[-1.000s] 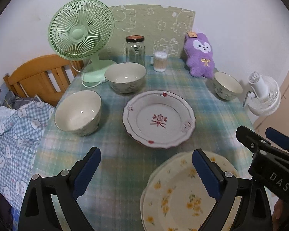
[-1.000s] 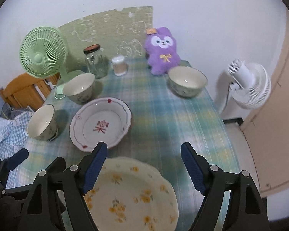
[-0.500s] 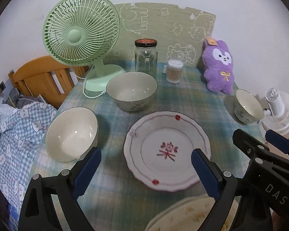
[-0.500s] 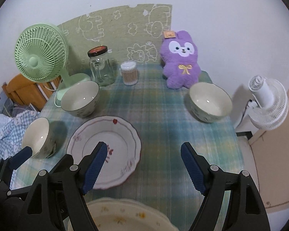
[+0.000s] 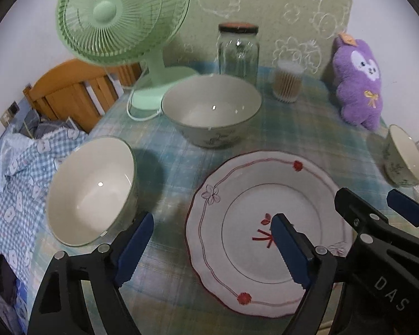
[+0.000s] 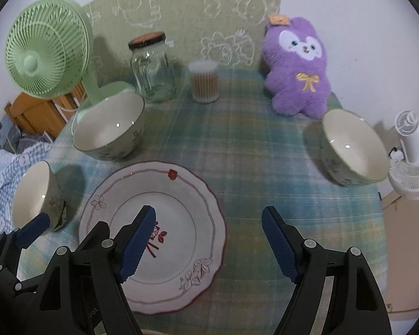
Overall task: Organize plates and bowls
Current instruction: 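Move both grippers to the red-rimmed white plate and grasp its rim, then lift the red-rimmed plate off the table with both grippers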
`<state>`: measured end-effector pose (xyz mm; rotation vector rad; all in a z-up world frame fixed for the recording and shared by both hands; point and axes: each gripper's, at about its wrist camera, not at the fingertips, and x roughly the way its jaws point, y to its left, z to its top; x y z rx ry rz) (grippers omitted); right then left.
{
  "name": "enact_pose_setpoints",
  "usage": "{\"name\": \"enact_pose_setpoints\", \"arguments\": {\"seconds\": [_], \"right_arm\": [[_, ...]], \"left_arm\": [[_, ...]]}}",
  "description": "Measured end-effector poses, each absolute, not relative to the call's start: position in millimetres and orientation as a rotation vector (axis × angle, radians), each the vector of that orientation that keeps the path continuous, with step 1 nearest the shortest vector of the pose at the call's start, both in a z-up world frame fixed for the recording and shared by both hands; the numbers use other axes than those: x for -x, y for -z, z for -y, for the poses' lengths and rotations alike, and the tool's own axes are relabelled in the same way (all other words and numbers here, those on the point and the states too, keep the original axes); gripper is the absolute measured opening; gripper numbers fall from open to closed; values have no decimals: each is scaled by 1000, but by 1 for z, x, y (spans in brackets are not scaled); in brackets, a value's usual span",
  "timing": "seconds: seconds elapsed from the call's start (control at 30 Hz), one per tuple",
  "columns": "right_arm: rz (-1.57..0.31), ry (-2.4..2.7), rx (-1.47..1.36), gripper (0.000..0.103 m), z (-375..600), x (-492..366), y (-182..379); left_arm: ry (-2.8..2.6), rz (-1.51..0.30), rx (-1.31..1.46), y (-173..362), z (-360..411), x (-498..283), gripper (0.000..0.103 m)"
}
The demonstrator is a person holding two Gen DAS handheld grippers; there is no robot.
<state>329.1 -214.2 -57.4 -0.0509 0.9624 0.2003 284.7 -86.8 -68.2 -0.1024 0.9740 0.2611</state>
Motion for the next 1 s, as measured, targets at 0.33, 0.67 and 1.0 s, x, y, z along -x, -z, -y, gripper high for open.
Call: {"name": "enact_pose_setpoints", "arguments": {"seconds": [0.33,0.67,1.0], "right_arm": [[-1029,-221,111,65,199,-352,94],[-1083,-212,80,56,198,-365,111],[-1115,-188,84,51,196,-370,114]], "left_arm": [[-273,-1025,149,105,75,-299,76],[-240,-1069,176,110,75,-306,56],[-257,-1072,159,110,77,-309,56]]}}
